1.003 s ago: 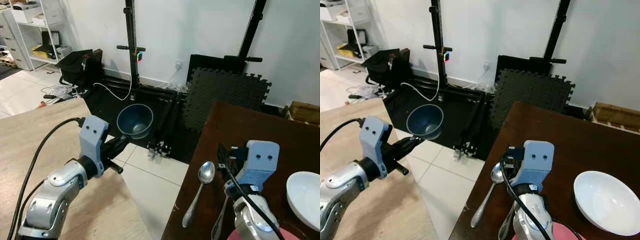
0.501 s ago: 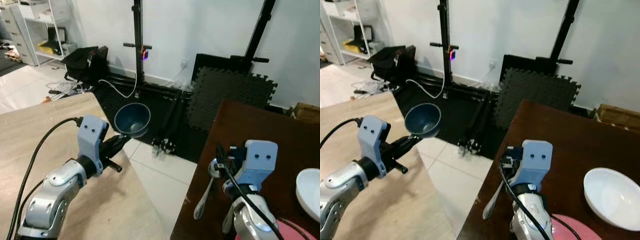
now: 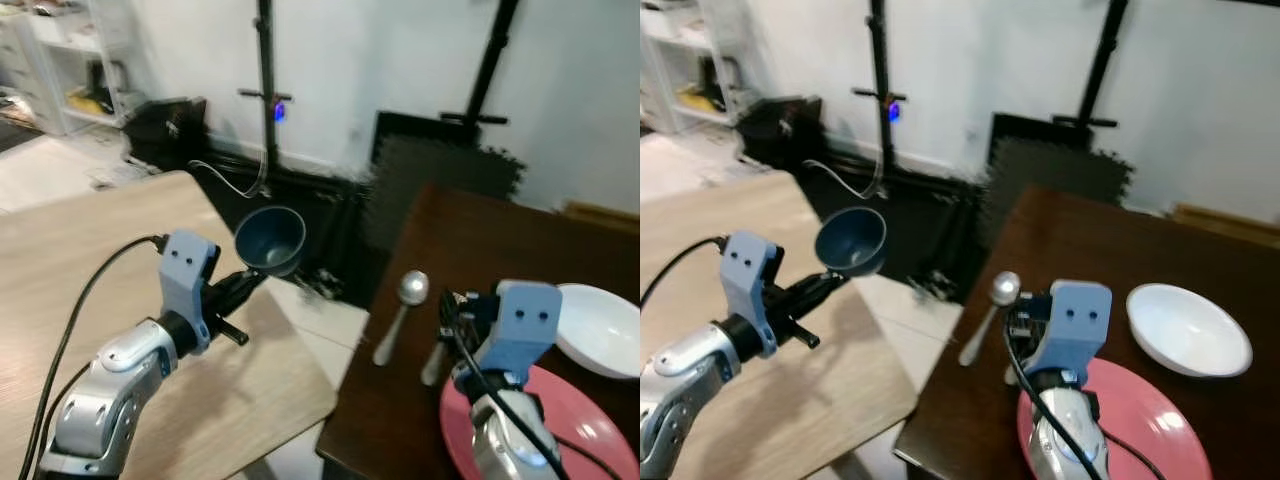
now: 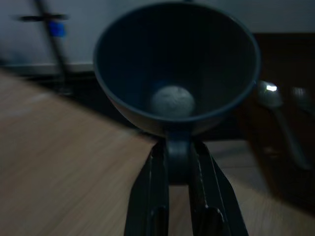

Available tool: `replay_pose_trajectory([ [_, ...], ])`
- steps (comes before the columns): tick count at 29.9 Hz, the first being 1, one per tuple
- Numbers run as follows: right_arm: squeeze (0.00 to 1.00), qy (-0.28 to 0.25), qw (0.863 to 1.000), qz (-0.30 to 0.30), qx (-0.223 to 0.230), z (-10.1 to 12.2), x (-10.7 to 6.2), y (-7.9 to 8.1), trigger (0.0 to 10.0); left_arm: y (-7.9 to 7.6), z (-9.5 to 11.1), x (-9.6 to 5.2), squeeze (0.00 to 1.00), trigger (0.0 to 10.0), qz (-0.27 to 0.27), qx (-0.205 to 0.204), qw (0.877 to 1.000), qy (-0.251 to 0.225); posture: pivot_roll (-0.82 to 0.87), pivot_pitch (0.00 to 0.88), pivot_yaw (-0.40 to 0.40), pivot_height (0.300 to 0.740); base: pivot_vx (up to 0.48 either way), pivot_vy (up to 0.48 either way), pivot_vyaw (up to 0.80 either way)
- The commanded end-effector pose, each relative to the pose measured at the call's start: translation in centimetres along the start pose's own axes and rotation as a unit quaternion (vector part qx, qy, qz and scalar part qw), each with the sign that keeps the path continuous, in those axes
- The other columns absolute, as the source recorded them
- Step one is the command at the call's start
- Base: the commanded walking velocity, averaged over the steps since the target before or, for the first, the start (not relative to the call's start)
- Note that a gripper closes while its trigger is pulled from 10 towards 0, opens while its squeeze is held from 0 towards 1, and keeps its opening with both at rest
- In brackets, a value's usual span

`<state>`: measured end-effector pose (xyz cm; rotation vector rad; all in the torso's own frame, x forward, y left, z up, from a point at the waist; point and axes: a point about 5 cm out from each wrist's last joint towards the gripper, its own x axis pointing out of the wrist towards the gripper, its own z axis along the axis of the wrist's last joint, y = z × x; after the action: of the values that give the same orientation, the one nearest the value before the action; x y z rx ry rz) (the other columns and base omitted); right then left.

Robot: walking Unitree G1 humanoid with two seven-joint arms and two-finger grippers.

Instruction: Setting the table

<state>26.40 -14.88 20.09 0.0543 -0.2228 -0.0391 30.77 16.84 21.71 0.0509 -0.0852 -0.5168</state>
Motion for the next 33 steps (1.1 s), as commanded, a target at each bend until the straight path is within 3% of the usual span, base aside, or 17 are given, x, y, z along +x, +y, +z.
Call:
replay_pose_trajectory([
  [1, 0.0, -0.003, 1.0, -0.004, 0.0, 0.1, -0.09, -0.15, 10.0, 0.03, -0.08, 0.18, 0.0, 10.0, 0.001, -0.001, 1.0, 0.008, 0.02, 0.079, 0.048, 0.74, 0.0, 0.465, 0.0],
  [6, 0.0, -0.003, 1.0, -0.004, 0.0, 0.11, -0.09, -0.15, 10.0, 0.04, -0.02, 0.19, 0.0, 10.0, 0.001, 0.012, 1.0, 0.007, 0.02, 0.079, 0.05, 0.74, 0.0, 0.475, 0.0],
  [33, 0.0, -0.009, 1.0, -0.003, 0.004, 0.19, 0.0, -0.1, 10.0, -0.34, 0.01, 0.78, 0.0, 10.0, -0.009, 0.027, 1.0, 0.009, 0.02, 0.067, 0.051, 0.74, 0.0, 0.0, 0.0],
])
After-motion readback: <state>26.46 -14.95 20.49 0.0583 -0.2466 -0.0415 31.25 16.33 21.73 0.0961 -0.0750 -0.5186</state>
